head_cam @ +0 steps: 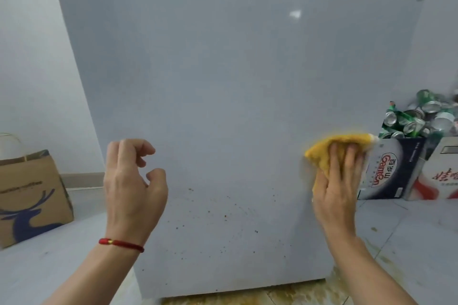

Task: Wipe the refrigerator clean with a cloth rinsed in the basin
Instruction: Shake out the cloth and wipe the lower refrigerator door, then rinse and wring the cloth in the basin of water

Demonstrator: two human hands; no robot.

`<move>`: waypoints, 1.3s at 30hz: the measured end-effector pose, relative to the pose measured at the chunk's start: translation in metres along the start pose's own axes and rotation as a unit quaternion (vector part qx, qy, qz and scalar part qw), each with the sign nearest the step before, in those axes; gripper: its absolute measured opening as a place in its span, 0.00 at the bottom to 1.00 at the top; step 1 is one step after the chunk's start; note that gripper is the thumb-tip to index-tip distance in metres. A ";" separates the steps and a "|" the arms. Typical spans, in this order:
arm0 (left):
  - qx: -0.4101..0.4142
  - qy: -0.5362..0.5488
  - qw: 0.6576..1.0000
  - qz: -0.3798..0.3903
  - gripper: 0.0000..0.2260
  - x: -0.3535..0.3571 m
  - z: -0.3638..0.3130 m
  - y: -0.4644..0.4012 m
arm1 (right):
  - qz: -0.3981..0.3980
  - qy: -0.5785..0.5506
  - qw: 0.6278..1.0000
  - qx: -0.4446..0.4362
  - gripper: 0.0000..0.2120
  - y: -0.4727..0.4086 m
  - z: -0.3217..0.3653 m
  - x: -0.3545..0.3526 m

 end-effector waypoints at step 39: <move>-0.636 0.272 0.707 -0.144 0.08 -0.342 0.207 0.213 | 0.745 -0.625 0.229 0.047 0.14 0.300 0.656 0.164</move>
Point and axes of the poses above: each hand's wrist, its own y-axis away from the middle knuckle, its own x-axis out of the palm, z = x × y, the point moved 7 cm from there along -y, towards the middle knuckle, and after that the axes turned 15 degrees about z, right-handed, at the moved point
